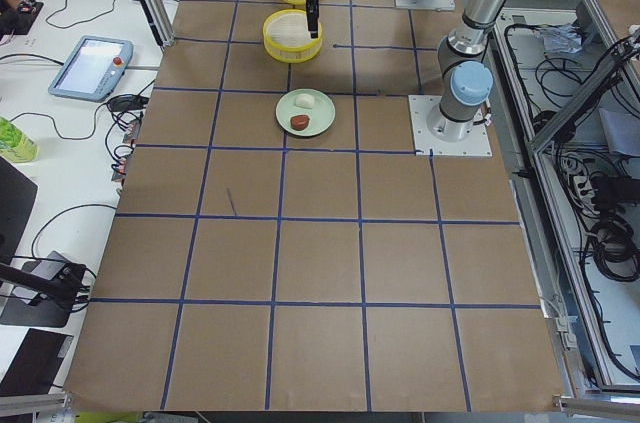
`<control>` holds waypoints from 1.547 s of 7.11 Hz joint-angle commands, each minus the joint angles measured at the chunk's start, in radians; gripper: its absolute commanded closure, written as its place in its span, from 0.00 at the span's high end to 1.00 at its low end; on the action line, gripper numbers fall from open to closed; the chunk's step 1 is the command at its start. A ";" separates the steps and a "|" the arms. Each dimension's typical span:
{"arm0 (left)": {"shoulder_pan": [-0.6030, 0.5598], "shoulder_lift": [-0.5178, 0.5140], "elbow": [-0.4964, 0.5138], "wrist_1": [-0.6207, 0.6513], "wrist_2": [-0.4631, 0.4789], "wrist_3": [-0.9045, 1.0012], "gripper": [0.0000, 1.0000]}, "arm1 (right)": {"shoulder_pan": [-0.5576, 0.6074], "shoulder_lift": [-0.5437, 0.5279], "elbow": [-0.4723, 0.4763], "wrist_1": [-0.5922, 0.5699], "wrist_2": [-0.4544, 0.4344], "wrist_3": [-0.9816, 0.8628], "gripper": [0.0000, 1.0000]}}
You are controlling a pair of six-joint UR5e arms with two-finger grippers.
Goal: Stack buns with steamer
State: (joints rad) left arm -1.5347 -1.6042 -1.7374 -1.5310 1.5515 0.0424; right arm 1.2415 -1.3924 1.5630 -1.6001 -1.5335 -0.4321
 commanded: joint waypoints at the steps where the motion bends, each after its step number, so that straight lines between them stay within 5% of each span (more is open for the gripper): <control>1: 0.041 -0.142 -0.097 0.111 0.001 0.043 1.00 | -0.046 0.114 0.040 -0.169 -0.013 -0.083 0.98; 3: 0.039 -0.274 -0.103 0.147 0.068 0.048 1.00 | -0.065 0.124 0.228 -0.446 -0.022 -0.158 0.98; 6: 0.039 -0.336 -0.103 0.199 0.067 0.063 0.97 | -0.100 0.161 0.313 -0.523 -0.025 -0.053 0.94; 8: 0.039 -0.353 -0.087 0.222 0.067 0.155 0.43 | -0.100 0.158 0.348 -0.517 -0.024 0.033 0.51; 9: 0.039 -0.353 -0.087 0.222 0.067 0.157 0.28 | -0.100 0.158 0.348 -0.511 -0.019 0.073 0.34; 11: 0.039 -0.352 -0.083 0.224 0.067 0.157 0.13 | -0.100 0.158 0.342 -0.521 -0.055 0.032 0.18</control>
State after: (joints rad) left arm -1.4956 -1.9565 -1.8241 -1.3088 1.6184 0.1968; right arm 1.1413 -1.2347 1.9081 -2.1158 -1.5626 -0.3779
